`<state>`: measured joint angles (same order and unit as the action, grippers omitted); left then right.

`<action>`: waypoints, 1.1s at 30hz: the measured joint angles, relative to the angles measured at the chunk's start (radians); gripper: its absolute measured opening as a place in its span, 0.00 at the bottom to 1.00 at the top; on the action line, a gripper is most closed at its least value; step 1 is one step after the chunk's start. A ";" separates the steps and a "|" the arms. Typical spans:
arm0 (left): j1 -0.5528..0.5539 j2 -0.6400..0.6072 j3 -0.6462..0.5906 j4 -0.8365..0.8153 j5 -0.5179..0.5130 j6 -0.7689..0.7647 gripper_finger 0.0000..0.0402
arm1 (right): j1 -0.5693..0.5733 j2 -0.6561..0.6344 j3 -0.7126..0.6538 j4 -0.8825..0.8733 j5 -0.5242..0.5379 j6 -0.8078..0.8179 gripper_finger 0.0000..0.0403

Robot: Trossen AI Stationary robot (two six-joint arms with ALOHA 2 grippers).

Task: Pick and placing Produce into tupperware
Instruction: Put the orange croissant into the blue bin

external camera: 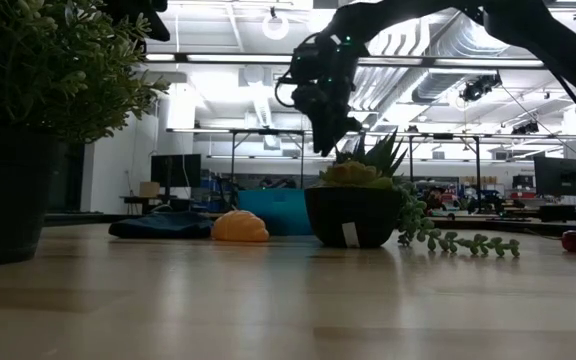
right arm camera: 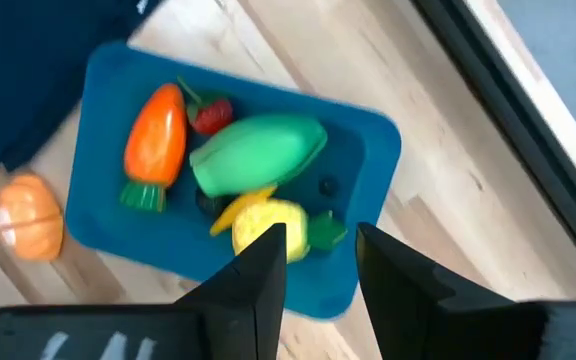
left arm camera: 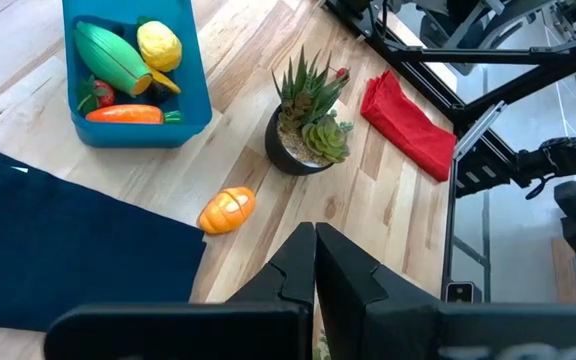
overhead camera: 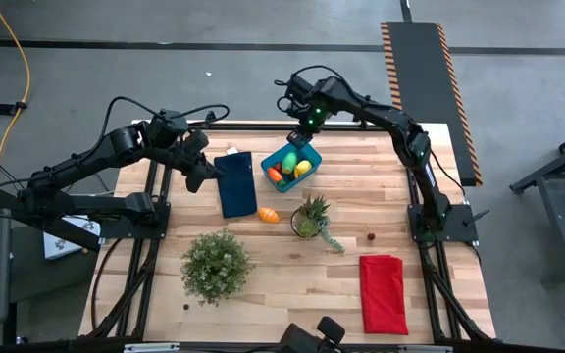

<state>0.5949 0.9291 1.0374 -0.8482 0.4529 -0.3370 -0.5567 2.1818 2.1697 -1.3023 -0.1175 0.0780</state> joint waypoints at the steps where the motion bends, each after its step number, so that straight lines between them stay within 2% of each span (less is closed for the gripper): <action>1: 0.000 0.000 0.000 0.000 0.003 0.000 0.00 | 0.002 0.000 0.003 -0.012 0.000 -0.005 0.28; 5: 0.000 0.000 0.000 0.000 0.008 0.006 0.00 | 0.029 0.000 0.004 -0.048 -0.001 -0.035 0.28; 13: 0.000 0.000 0.000 0.000 0.077 0.182 0.00 | 0.126 0.000 0.004 -0.040 -0.014 -0.091 0.28; 21: 0.000 0.007 0.000 0.000 0.081 0.315 0.00 | 0.216 -0.019 0.004 0.017 -0.015 -0.101 0.28; 25: 0.000 0.043 0.000 0.000 0.096 0.331 0.00 | 0.235 -0.101 0.004 0.046 -0.015 -0.102 0.28; 33: 0.000 0.173 0.000 0.056 0.133 0.363 0.00 | 0.200 -0.342 -0.023 0.004 0.010 -0.078 0.28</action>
<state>0.5945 1.1022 1.0370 -0.7918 0.5862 0.0263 -0.3566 1.8394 2.1468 -1.2979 -0.1078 0.0003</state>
